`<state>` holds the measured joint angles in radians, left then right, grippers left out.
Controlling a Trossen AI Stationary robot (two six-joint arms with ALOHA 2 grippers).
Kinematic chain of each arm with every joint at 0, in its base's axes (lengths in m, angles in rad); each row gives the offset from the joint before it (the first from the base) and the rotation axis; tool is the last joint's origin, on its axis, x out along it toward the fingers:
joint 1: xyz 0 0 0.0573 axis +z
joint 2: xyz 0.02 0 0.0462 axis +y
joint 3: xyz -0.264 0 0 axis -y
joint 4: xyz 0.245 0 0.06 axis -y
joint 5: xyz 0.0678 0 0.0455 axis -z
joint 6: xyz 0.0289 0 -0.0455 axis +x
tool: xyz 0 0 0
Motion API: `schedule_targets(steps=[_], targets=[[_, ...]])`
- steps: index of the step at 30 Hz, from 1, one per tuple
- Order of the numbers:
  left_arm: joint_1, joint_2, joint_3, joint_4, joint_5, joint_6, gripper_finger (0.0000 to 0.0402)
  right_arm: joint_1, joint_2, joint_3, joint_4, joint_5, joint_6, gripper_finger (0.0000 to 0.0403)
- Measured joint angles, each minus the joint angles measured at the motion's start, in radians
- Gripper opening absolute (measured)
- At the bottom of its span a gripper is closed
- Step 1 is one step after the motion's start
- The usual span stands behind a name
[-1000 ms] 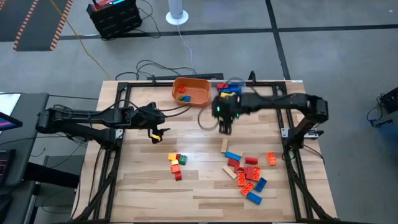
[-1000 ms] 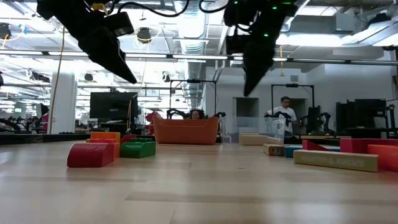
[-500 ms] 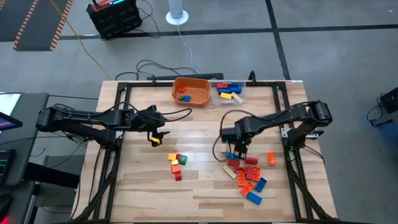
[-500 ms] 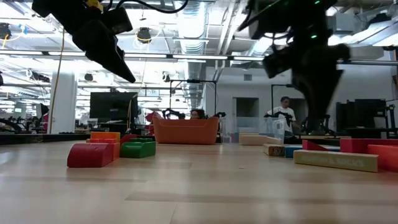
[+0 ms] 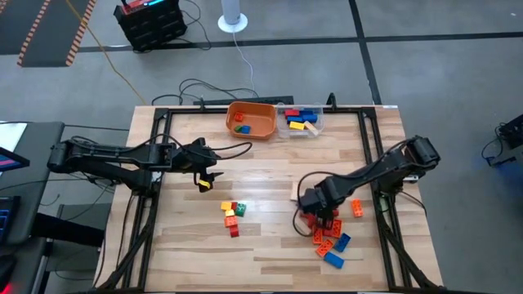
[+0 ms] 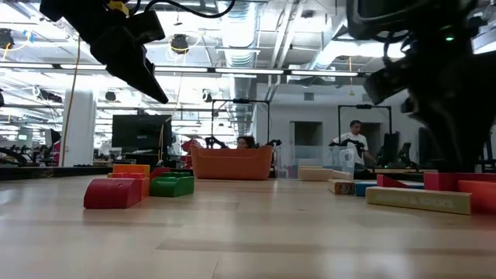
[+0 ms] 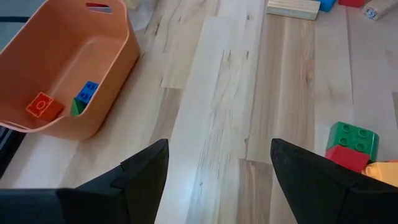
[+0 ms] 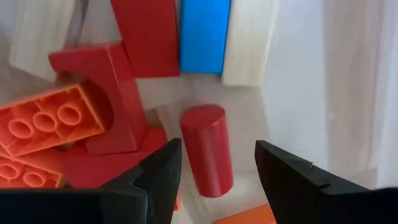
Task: Sort blocks by size
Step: Put the red cylinder block into the transparent bin
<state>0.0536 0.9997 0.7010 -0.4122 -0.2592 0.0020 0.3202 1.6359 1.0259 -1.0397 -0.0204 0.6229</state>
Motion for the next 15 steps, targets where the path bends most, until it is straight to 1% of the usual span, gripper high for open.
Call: schedule_targets(steps=[4,8,15], targets=[[0.000,0.000,0.000,0.000,-0.001,0.002,0.0274,0.030,-0.037,-0.063,0.061,-0.003,0.051,0.0235],[0.000,0.000,0.000,0.005,-0.002,0.009,0.0274,0.032,-0.079,-0.148,0.135,-0.005,0.081,0.0235],[0.000,0.000,0.000,0.006,-0.015,0.013,0.0274,0.009,-0.091,-0.253,0.241,-0.005,0.060,0.0232]])
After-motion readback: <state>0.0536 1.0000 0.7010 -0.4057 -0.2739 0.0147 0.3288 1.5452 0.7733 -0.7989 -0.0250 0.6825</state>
